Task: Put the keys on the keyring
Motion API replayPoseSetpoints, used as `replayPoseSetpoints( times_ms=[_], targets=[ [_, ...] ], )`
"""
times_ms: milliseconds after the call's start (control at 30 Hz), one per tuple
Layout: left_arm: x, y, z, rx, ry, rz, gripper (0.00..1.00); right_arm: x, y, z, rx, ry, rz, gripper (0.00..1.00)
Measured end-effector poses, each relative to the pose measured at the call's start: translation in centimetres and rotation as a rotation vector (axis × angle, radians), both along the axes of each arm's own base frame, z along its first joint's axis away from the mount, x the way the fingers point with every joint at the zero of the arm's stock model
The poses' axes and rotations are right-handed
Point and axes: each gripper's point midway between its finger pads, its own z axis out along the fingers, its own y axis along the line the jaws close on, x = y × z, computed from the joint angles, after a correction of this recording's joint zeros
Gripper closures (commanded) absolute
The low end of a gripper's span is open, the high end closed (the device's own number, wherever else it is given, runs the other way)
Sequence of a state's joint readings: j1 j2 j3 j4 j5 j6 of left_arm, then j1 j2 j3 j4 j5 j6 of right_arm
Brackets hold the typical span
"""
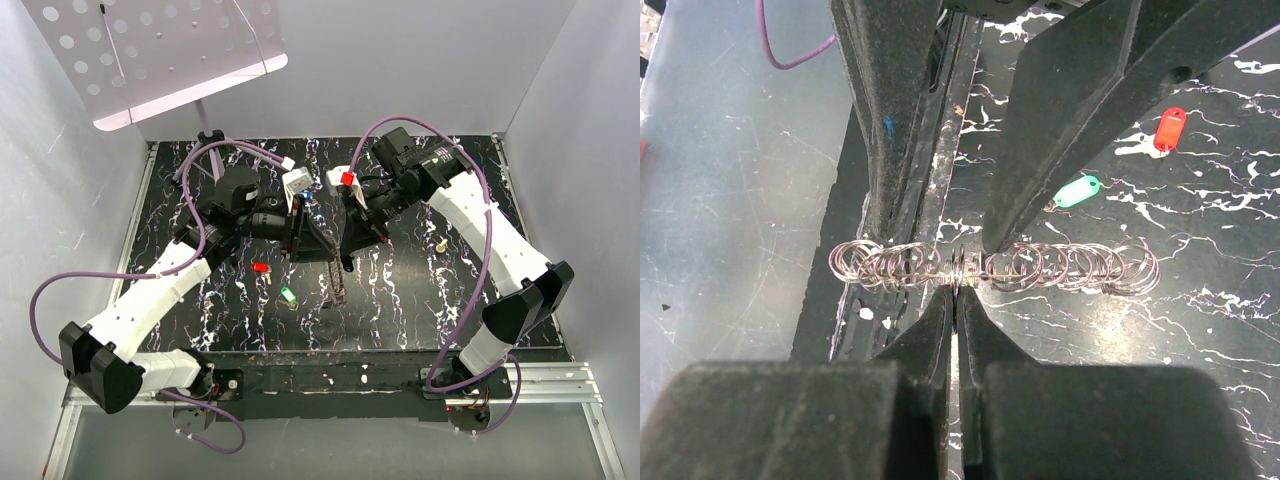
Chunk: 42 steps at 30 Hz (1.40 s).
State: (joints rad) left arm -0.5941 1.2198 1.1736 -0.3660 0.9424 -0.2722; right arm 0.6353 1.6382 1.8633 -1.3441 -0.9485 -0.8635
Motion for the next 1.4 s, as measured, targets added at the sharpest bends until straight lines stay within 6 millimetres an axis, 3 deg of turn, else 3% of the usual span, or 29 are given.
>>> replayPoseSetpoints(
  times_ms=[567,733,1000,1200,1267,1400],
  targets=[
    [0.6,-1.4,-1.1,0.015,0.030,-0.004,0.81,-0.1,0.0,0.0,0.001,0.005,0.001,0.99],
    [0.6,-1.5,-1.1,0.016,0.031,-0.003,1.00,-0.1,0.0,0.0,-0.001,0.006,0.000,0.99],
    [0.7,-1.4,-0.9,0.012,0.000,0.011,1.00,-0.2,-0.2,0.1,-0.006,0.029,-0.011,0.99],
    [0.2,-0.6,-0.1,-0.060,-0.093,0.061,1.00,-0.6,0.2,0.8,0.042,0.055,0.008,0.77],
    [0.0,-0.2,0.2,-0.111,-0.137,0.086,1.00,-0.6,0.3,1.1,0.062,0.052,0.015,0.60],
    [-0.7,0.8,1.2,-0.259,-0.242,0.149,1.00,-0.1,-0.2,2.0,0.098,0.044,0.001,0.52]
  ],
)
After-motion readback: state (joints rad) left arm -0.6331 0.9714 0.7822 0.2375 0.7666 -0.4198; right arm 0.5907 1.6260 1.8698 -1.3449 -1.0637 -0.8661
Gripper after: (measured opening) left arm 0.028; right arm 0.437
